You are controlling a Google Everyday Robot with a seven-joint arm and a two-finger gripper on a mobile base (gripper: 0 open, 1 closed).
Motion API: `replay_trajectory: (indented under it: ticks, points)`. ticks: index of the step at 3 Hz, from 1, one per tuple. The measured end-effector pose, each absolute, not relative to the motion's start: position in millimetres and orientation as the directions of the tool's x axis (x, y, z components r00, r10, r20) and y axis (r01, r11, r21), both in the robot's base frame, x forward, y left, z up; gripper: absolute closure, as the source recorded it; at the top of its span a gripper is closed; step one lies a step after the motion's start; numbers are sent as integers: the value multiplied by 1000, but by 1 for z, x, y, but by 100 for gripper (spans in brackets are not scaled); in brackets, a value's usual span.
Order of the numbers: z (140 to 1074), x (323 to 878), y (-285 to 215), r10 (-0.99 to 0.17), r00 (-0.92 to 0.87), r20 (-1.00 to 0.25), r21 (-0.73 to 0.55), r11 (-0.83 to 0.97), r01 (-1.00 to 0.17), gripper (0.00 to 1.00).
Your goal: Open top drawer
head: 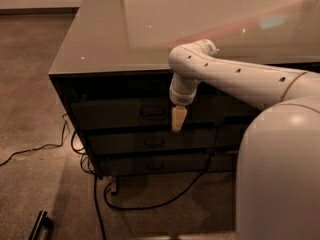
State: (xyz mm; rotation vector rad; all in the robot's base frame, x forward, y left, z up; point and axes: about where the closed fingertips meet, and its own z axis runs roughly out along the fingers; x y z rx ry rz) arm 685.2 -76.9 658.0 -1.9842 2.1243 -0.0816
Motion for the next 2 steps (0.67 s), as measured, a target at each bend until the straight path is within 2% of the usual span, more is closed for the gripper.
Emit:
replay_trajectory:
  ticks: [2]
  points:
    - [653,685,-77,-989,-54,-135,-207,82,-975,0]
